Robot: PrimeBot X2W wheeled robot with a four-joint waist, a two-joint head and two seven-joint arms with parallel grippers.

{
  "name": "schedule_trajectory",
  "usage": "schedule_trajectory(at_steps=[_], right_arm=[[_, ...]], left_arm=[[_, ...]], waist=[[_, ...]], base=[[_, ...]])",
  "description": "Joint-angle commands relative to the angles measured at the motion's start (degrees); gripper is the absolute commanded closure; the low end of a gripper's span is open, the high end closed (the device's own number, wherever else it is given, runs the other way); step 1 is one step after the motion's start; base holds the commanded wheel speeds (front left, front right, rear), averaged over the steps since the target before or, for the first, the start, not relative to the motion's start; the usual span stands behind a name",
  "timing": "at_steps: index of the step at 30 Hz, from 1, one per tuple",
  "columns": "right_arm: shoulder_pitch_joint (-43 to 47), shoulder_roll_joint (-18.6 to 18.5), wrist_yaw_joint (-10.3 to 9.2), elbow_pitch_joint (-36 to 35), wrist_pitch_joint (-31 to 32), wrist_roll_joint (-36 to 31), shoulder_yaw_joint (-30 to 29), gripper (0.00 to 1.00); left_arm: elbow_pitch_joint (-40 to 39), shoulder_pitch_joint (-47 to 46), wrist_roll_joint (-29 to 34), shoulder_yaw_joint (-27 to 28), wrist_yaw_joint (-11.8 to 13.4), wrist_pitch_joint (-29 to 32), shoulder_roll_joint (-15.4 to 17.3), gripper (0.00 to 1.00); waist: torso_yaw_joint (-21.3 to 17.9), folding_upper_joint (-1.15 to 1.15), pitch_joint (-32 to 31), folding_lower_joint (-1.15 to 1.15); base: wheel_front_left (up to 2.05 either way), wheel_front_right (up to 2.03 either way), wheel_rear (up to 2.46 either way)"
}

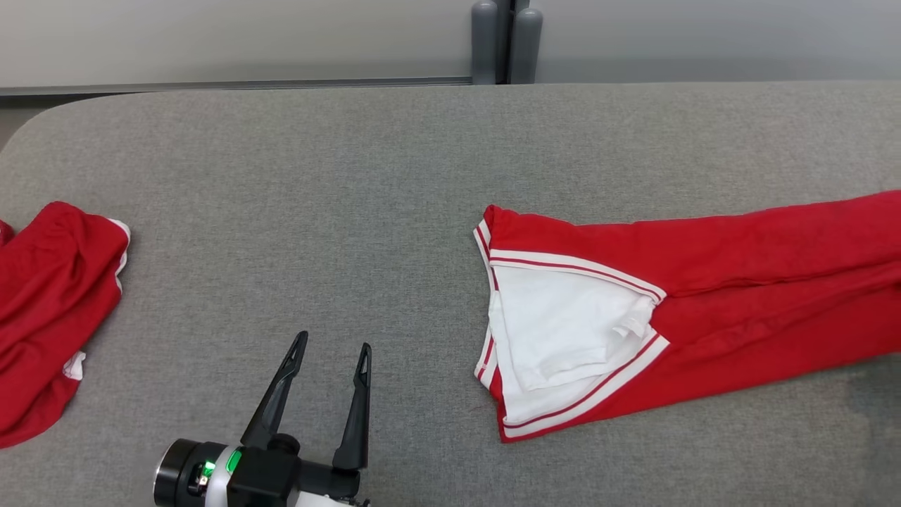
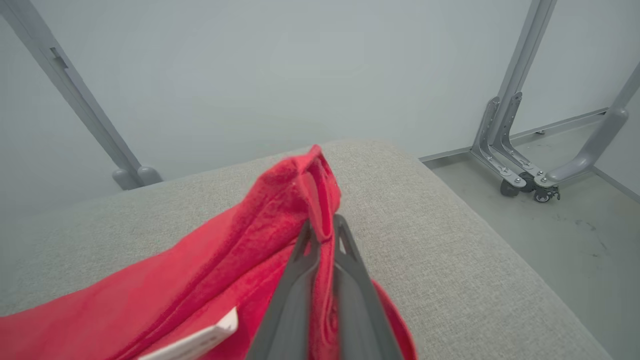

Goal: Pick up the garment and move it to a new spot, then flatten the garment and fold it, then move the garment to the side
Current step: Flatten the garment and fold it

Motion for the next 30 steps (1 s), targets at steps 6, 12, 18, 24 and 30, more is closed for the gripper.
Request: schedule_trajectory(at_steps=[6, 12, 18, 24, 30], right_arm=[[1.5, 1.6, -0.12, -10.8, 0.5, -0.3, 4.1, 1.0], [4.4, 4.8, -0.12, -22.8, 3.4, -3.1, 6.6, 1.0], [7.7, 8.9, -0.12, -32.7, 7.9, -5.6, 9.2, 1.0], [9.4, 12.5, -0.11, -38.1, 11.6, -7.0, 13.4, 1.0], [10.5, 14.1, -0.08, -40.4, 14.0, -7.2, 16.5, 1.0]], left_arm=[[0.6, 0.2, 0.8, 1.1, -0.8, -0.1, -0.5, 0.0], [1.0, 0.2, 1.4, 1.4, -1.6, -0.1, -1.0, 0.0], [1.5, 0.3, 1.8, 1.7, -2.4, -0.1, -1.6, 0.0], [2.1, 0.3, 1.9, 1.6, -3.0, -0.1, -2.5, 0.0], [2.4, 0.4, 1.8, 1.9, -3.2, -0.1, -3.1, 0.0]], waist=[[-2.0, 0.0, -0.7, 0.0], [-2.0, 0.0, -1.2, 0.0], [0.0, 0.0, -1.6, 0.0], [2.8, 0.0, -2.0, 0.0], [4.8, 0.0, -1.9, 0.0]], base=[[0.0, 0.0, 0.0], [0.0, 0.0, 0.0], [0.0, 0.0, 0.0], [0.0, 0.0, 0.0], [0.0, 0.0, 0.0]])
